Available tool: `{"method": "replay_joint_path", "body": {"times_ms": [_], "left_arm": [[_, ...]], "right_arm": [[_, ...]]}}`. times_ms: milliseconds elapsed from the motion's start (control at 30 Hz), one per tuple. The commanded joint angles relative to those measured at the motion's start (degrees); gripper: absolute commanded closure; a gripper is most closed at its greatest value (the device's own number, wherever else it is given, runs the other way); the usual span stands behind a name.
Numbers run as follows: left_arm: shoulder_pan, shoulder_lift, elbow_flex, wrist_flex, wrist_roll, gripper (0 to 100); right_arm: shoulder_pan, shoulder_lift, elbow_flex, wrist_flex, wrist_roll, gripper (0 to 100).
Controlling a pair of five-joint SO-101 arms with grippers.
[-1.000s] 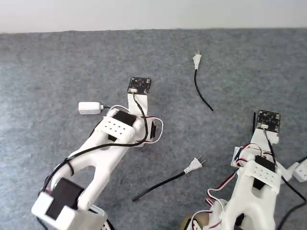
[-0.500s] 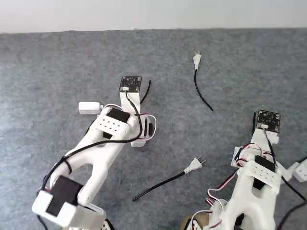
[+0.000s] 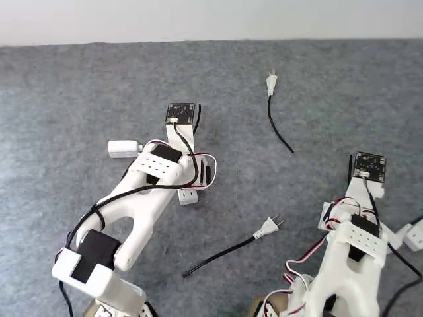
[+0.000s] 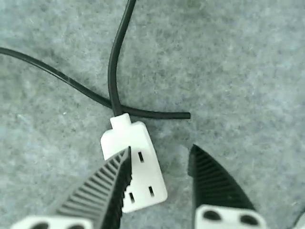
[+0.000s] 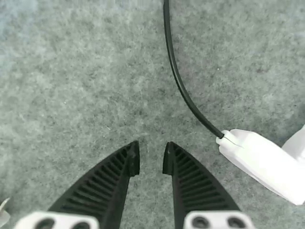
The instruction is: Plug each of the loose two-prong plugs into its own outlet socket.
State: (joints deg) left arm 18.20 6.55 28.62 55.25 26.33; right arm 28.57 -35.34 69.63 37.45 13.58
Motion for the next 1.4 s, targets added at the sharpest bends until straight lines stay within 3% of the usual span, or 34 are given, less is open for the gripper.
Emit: {"method": "replay_joint_path", "body": {"times_ms": [0, 367, 467, 700, 1167, 1367], "left_arm": [[-0.4, 0.8, 0.2, 0.4, 0.7, 84], [-1.9, 0.7, 0.5, 0.4, 0.5, 84], [-1.8, 0.3, 0.3, 0.2, 0.7, 84], [-2.2, -12.3, 7.6, -2.3, 0.4, 84], [-9.5, -28.0, 17.1, -3.9, -3.9, 84], [-18.5, -33.6, 21.5, -7.1, -5.1, 84]], "right_arm": [[-0.5, -1.2, -0.4, -0.6, 0.7, 90.9], [-0.5, -1.8, -0.6, -0.3, 0.7, 90.9], [-0.8, -1.9, -3.3, 5.1, -0.1, 90.9], [-4.0, -1.9, -5.5, 10.3, -5.1, 90.9], [-3.6, -1.8, -5.6, 11.1, -5.1, 90.9], [-4.2, -7.3, -12.2, 23.4, -9.3, 90.9]]}}
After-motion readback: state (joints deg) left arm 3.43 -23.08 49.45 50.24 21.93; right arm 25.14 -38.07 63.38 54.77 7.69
